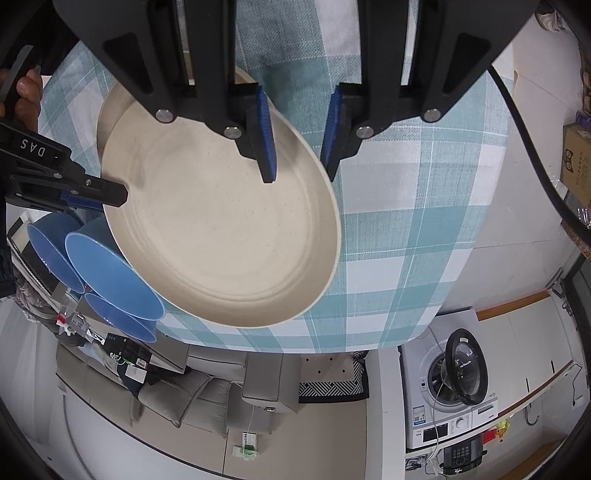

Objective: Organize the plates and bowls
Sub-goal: 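Lift the held cream plates and carry them over the other plates, then lower the held plates onto the plate stack and open both tools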

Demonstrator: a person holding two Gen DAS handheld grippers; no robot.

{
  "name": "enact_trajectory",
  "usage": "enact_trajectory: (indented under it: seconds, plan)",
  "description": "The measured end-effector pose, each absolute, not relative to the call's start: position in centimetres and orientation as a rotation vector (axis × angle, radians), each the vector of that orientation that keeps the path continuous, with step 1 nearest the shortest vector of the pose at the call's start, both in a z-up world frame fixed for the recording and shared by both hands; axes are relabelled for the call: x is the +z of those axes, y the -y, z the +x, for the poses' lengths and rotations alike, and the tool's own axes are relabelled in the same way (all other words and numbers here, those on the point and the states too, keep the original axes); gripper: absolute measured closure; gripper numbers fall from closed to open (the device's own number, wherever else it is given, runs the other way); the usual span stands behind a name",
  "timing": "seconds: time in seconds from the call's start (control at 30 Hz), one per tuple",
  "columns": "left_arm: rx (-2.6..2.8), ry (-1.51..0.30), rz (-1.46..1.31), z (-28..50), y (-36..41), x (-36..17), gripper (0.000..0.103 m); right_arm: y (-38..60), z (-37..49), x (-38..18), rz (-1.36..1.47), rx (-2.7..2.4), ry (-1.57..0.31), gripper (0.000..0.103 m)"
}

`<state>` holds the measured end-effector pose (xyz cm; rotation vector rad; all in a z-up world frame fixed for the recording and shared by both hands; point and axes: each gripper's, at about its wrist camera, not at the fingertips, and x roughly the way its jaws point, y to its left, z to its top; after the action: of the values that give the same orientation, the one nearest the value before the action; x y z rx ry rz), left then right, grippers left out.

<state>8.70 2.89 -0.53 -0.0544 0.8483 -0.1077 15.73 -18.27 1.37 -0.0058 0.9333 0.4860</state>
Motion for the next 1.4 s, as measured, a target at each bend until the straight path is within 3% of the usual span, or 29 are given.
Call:
enact_trajectory:
  seconds: [1.4]
  plan:
    - [-0.161,-0.933,0.09,7.3,0.5,-2.0,0.079,19.4,13.0,-0.4,-0.098,0.446,-0.967,0.079]
